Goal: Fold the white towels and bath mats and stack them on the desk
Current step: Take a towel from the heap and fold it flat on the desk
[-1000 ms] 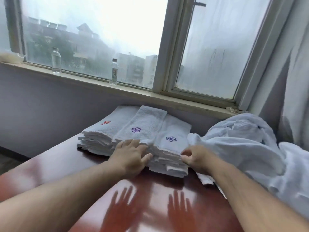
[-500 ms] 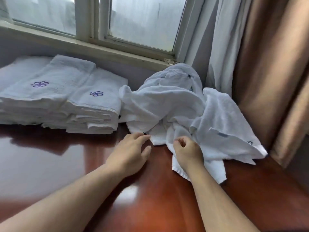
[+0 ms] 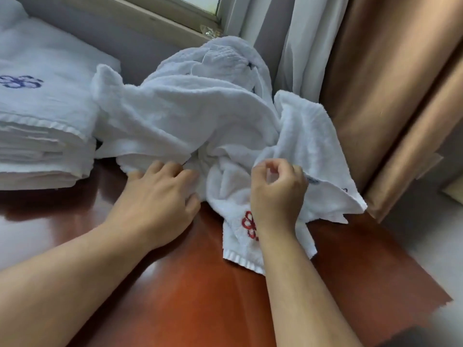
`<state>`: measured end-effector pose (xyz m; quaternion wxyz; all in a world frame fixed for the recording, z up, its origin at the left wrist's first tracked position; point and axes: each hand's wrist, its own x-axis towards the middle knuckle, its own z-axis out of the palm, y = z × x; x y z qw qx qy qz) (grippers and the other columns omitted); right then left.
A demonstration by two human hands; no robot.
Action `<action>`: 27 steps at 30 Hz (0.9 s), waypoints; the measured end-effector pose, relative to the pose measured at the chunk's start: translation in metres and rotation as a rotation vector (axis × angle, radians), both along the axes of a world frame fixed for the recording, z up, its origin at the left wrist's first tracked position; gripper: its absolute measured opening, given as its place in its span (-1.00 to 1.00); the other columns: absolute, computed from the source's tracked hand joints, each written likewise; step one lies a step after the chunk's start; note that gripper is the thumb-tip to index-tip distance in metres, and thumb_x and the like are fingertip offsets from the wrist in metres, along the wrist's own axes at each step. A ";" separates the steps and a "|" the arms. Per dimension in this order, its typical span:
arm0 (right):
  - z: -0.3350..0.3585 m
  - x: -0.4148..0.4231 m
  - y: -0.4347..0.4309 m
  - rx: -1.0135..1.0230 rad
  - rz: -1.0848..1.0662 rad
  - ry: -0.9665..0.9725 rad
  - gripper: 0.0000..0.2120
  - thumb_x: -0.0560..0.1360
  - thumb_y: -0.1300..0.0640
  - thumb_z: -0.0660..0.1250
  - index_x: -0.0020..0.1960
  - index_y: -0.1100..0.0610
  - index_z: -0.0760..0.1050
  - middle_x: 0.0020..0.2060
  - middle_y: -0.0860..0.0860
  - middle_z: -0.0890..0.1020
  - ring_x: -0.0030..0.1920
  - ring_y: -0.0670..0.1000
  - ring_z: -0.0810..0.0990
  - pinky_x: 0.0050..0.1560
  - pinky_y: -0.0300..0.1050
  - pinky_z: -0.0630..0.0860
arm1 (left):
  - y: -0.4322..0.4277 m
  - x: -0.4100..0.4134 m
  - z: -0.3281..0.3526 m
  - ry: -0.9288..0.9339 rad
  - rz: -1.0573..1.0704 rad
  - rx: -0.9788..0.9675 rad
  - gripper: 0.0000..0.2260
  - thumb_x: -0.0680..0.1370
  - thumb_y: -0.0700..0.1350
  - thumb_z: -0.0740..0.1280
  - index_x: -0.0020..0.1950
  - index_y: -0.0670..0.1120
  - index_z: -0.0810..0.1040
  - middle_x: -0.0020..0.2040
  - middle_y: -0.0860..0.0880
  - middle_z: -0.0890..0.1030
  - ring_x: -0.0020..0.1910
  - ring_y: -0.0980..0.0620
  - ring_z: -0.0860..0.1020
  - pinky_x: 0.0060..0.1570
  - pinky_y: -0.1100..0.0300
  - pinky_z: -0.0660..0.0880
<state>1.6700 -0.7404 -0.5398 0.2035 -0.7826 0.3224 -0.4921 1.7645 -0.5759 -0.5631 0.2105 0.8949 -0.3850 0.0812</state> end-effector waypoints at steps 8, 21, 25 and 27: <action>-0.006 -0.022 -0.043 0.322 -0.205 0.184 -0.73 0.59 -0.03 0.30 0.19 0.07 0.60 0.15 0.05 0.61 0.27 0.18 0.43 0.24 0.13 0.46 | 0.006 0.002 0.004 0.123 -0.067 -0.076 -0.56 0.56 0.13 0.17 0.44 0.15 0.40 0.35 0.05 0.46 0.37 -0.05 0.33 0.28 -0.12 0.33; 0.016 -0.026 0.006 0.686 0.802 -0.239 -0.77 0.60 0.05 0.27 -0.02 0.11 0.67 0.05 0.14 0.72 0.10 0.09 0.66 0.19 0.02 0.54 | -0.003 0.016 0.010 0.985 -0.168 -0.807 -0.61 0.70 0.12 0.07 0.06 -0.01 0.65 -0.10 -0.07 0.71 -0.30 -0.01 0.64 -0.32 0.20 0.54; 0.018 -0.018 0.028 0.989 1.288 -0.148 -0.49 0.58 0.10 0.23 0.15 0.61 0.38 0.07 0.40 0.61 0.14 0.38 0.56 0.18 0.23 0.50 | 0.001 0.024 0.016 1.276 -0.303 -0.705 -0.37 0.60 0.33 0.01 0.24 -0.09 0.63 0.04 -0.08 0.72 -0.02 -0.11 0.69 -0.01 0.04 0.54; 0.014 -0.014 0.035 0.990 1.388 -0.063 -0.53 0.59 0.12 0.16 0.03 0.60 0.43 -0.01 0.37 0.61 0.12 0.48 0.45 0.17 0.43 0.36 | 0.004 0.022 0.018 1.236 -0.378 -0.614 -0.38 0.53 0.36 0.08 0.24 -0.04 0.64 0.08 -0.06 0.72 0.08 -0.07 0.68 0.11 0.02 0.52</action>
